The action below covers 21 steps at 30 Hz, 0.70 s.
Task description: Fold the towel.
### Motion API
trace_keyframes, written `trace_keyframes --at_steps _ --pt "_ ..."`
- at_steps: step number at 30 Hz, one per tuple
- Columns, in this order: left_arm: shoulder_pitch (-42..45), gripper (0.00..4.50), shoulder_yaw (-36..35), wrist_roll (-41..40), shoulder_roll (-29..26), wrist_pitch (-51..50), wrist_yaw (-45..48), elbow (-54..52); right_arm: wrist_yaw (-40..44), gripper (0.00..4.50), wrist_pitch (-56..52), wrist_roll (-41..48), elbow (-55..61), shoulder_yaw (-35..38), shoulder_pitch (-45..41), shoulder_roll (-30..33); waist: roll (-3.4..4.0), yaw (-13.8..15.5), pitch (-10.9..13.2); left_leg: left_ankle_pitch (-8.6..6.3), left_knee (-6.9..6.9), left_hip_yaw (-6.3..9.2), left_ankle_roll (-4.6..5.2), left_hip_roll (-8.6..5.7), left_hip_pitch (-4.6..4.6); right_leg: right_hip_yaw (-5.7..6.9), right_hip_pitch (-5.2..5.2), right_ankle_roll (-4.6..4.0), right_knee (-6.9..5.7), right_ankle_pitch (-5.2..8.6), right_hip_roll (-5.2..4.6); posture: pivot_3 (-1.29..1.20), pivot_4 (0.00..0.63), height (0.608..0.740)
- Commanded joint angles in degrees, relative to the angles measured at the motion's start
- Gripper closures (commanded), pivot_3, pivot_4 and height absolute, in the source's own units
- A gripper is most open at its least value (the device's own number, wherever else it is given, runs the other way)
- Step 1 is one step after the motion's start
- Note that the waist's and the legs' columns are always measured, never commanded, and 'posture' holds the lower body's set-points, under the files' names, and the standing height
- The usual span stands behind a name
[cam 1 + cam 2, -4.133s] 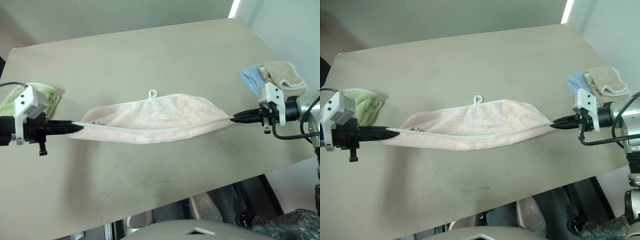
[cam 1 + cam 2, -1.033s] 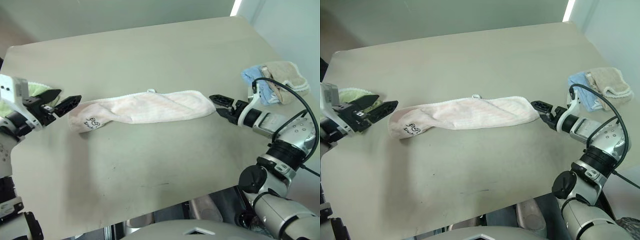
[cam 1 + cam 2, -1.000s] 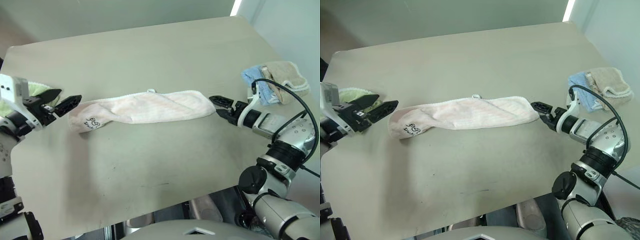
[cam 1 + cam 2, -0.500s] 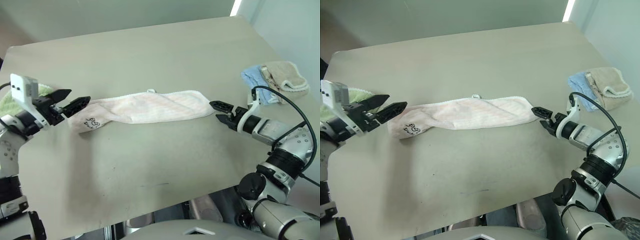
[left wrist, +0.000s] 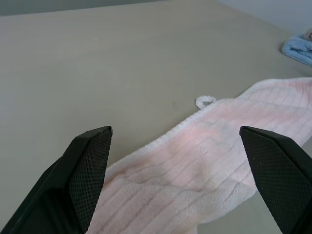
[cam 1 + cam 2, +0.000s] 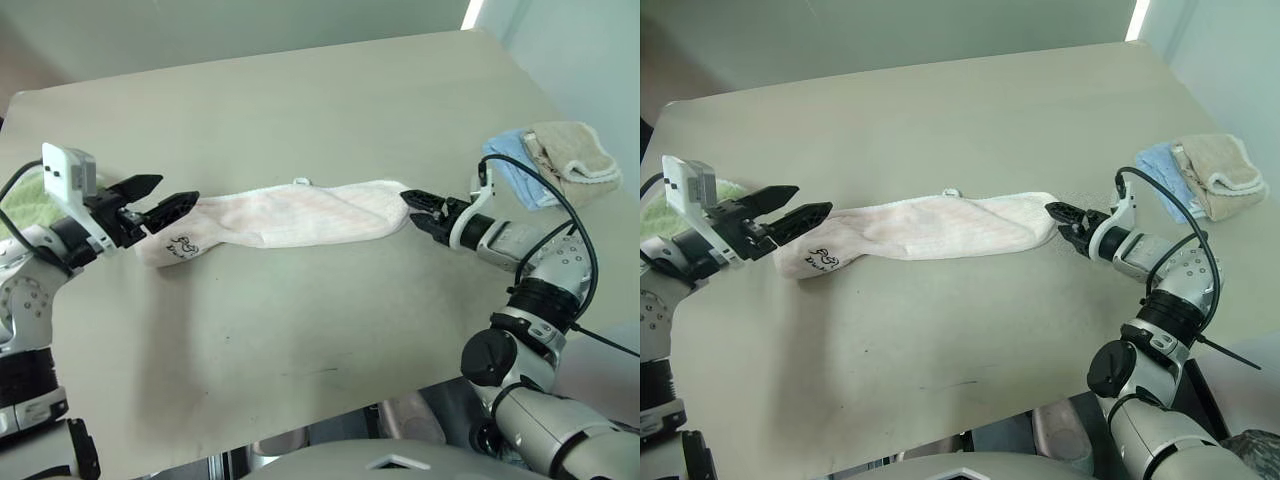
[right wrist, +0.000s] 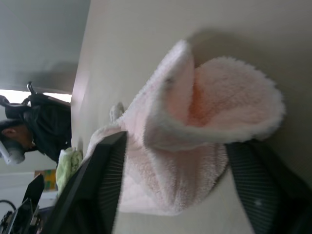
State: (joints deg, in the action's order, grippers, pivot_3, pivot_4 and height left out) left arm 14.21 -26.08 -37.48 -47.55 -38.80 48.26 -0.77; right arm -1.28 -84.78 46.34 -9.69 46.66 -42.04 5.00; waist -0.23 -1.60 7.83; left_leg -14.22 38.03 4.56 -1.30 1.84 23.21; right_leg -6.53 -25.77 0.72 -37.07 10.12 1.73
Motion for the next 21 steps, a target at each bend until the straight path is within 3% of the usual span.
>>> trace_keyframes --at_steps 1,6,16,21 --pt "-0.44 0.0 -2.32 -1.46 -0.38 -0.1 -0.33 -2.31 -1.27 2.67 1.37 0.36 1.04 1.15 -0.09 1.32 0.0 0.0 0.0 0.0 0.0 0.0 0.0 0.0 0.0 0.0 0.0 0.0 0.0 0.0 0.0 0.0 0.15 0.74" --pt "-0.86 0.0 -2.35 -1.9 -0.38 0.09 -0.65 -2.46 -2.95 4.48 0.66 1.37 2.79 2.41 0.12 1.63 0.0 0.01 0.0 -0.01 0.0 0.0 -0.01 0.0 0.0 0.0 0.01 0.0 0.0 0.0 0.0 0.0 0.15 0.74" --pt "0.37 0.0 -0.75 -1.58 0.13 0.93 -0.62 -1.4 -7.01 4.48 1.84 2.1 4.35 8.27 -0.84 6.49 0.0 0.23 0.0 -0.02 0.02 0.01 -0.01 0.01 0.0 -0.01 0.04 0.02 0.01 0.01 -0.01 0.0 0.15 0.74" --pt "1.41 0.0 0.58 -1.19 0.65 1.07 -0.33 -0.95 -6.3 4.48 3.79 1.7 3.84 7.23 -1.58 10.72 0.0 0.28 0.0 -0.03 0.02 0.0 -0.02 0.0 0.0 -0.01 0.05 0.09 0.02 -0.01 -0.03 0.0 0.15 0.74"
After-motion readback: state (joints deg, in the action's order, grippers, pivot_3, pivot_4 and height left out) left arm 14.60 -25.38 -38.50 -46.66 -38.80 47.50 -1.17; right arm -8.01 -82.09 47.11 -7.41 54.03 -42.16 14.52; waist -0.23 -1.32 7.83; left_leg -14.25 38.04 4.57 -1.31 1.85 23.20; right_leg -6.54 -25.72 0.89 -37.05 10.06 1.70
